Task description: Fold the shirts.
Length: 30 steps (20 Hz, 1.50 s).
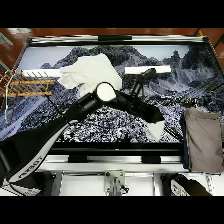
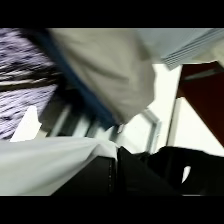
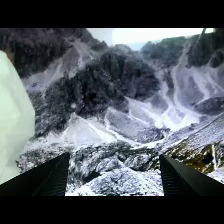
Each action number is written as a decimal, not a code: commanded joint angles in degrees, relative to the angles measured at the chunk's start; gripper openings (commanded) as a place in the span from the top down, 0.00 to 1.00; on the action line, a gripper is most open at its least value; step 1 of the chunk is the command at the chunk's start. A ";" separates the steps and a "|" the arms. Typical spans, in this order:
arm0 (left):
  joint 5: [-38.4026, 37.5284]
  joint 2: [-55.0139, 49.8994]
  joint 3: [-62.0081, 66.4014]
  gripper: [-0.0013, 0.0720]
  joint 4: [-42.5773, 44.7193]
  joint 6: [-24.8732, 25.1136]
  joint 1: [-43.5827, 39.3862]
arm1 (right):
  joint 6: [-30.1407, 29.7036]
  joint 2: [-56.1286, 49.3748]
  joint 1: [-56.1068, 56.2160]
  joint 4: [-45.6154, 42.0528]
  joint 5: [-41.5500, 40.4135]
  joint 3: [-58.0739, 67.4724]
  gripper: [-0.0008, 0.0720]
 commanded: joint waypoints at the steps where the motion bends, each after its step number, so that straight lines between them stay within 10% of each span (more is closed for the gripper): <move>1: 8.28 -0.07 0.02 0.92 -2.73 0.17 -4.72 | 0.61 2.56 -0.22 -3.10 -0.63 0.35 0.05; 2: 7.45 0.09 0.04 0.70 -2.71 0.17 -3.61 | 0.59 2.49 -0.22 -3.17 -0.35 0.26 0.05; 3: 5.73 0.42 0.07 0.23 -2.71 0.02 -1.75 | 0.61 2.51 -0.22 -3.26 -0.31 -0.24 0.05; 4: 2.36 1.03 0.07 0.07 -2.67 -1.05 1.25 | 0.59 2.49 -0.22 -3.52 -0.15 -0.79 0.05; 8: -16.26 5.81 0.04 0.30 11.47 -8.28 18.97 | 0.48 1.16 -0.22 -4.07 3.52 -3.28 0.05; 11: -29.20 8.37 -0.02 0.26 37.99 -16.81 31.08 | -0.22 -3.37 -0.20 -1.07 8.72 -3.28 0.05; 13: -34.45 8.02 -2.84 0.09 40.83 -17.05 37.18 | -0.17 -7.69 0.37 4.94 11.06 -3.28 0.05; 20: -21.79 7.50 -25.68 0.07 36.33 -15.41 40.79 | -0.63 -21.27 7.17 8.70 11.91 -3.28 0.05; 30: -7.80 -1.33 -25.88 0.08 23.10 -8.44 39.78 | -0.61 -23.32 7.13 8.83 11.61 -3.28 0.05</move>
